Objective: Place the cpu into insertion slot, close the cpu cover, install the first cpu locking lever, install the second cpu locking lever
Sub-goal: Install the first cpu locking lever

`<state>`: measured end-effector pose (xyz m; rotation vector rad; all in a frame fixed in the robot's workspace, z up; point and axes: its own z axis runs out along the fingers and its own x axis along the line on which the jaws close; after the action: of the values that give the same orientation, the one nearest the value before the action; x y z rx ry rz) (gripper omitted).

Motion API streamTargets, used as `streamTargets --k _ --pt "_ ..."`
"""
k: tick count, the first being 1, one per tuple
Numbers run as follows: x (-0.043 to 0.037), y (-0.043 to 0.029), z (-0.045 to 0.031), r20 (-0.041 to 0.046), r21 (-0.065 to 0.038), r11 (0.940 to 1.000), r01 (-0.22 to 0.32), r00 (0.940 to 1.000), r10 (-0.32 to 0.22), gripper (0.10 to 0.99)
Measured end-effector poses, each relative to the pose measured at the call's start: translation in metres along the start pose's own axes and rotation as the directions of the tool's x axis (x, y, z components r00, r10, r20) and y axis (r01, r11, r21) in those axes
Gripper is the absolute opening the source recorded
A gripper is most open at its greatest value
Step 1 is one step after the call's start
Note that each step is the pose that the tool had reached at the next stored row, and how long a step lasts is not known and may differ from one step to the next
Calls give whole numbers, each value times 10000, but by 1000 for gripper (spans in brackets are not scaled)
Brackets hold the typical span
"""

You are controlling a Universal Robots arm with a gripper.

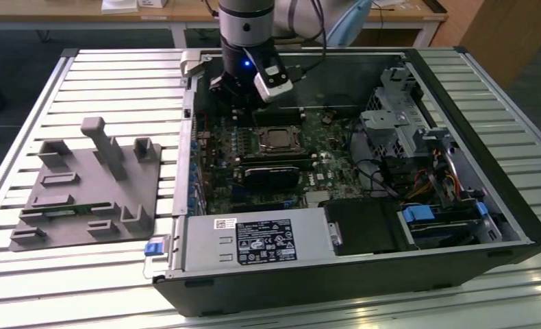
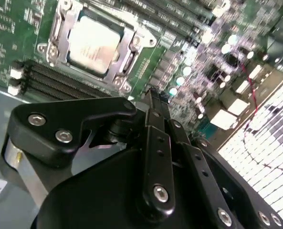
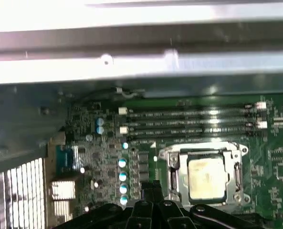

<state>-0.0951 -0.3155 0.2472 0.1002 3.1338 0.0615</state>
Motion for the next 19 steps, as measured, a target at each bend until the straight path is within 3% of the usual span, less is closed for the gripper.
streamTargets --k 5,7,8,15,19 --pt "37 72 1 0 0 10000 2 10000 -2 106" --pt "79 161 -12 1 0 10000 6 10000 -6 106" --pt "80 172 -16 2 0 10000 8 10000 -8 106" --pt "82 200 -30 21 -11 10000 23 10000 -23 106" --pt "36 204 -30 20 -18 10000 21 10000 -21 106"
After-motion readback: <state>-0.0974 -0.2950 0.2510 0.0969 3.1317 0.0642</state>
